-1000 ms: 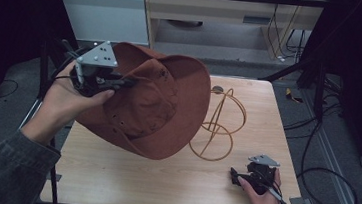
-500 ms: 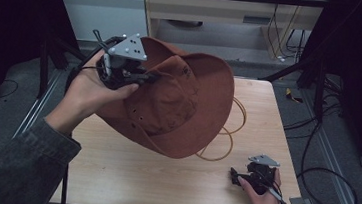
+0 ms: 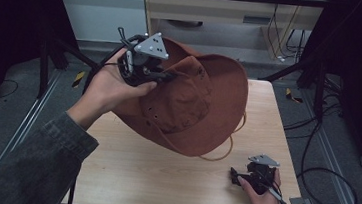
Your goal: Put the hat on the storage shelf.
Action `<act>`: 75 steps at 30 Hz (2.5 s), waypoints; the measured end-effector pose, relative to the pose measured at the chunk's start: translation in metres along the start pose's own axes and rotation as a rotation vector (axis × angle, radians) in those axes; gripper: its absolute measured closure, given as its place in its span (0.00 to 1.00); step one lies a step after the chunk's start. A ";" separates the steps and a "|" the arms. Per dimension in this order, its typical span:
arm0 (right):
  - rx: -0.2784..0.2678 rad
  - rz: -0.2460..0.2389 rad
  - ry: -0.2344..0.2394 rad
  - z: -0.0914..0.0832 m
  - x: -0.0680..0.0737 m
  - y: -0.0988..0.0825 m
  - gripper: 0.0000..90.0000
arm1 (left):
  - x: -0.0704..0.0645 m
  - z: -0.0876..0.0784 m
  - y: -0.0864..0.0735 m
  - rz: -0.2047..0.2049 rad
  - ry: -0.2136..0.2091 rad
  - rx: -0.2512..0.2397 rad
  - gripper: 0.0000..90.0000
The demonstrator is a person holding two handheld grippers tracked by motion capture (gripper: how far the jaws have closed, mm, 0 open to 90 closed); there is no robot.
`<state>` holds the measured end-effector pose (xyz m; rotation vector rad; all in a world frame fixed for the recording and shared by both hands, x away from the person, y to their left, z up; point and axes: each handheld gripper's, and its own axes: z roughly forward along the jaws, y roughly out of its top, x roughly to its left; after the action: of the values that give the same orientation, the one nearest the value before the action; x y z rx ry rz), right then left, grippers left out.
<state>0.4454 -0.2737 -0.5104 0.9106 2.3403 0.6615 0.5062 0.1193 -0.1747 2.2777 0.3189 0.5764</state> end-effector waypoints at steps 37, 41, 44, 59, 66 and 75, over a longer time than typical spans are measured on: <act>0.001 0.001 0.004 0.000 0.000 0.000 0.00 | -0.016 0.039 0.043 0.059 -0.028 0.012 0.98; 0.001 0.001 0.004 0.000 0.000 0.000 0.00 | -0.018 0.046 0.048 0.063 -0.029 0.016 0.98; 0.000 -0.004 0.003 0.000 0.000 0.000 0.00 | -0.019 0.053 0.052 0.067 -0.033 0.017 0.98; -0.001 -0.003 -0.004 0.000 0.000 0.000 0.00 | -0.019 0.060 0.065 0.077 -0.026 0.013 0.98; -0.001 0.001 -0.001 0.000 0.000 0.000 0.00 | -0.024 0.070 0.073 0.079 -0.040 0.009 0.98; 0.001 0.001 0.005 0.000 0.000 0.000 0.00 | -0.030 0.086 0.077 0.087 -0.060 0.025 0.98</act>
<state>0.4456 -0.2735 -0.5103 0.9115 2.3451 0.6639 0.5271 0.0024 -0.1811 2.3370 0.1994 0.5499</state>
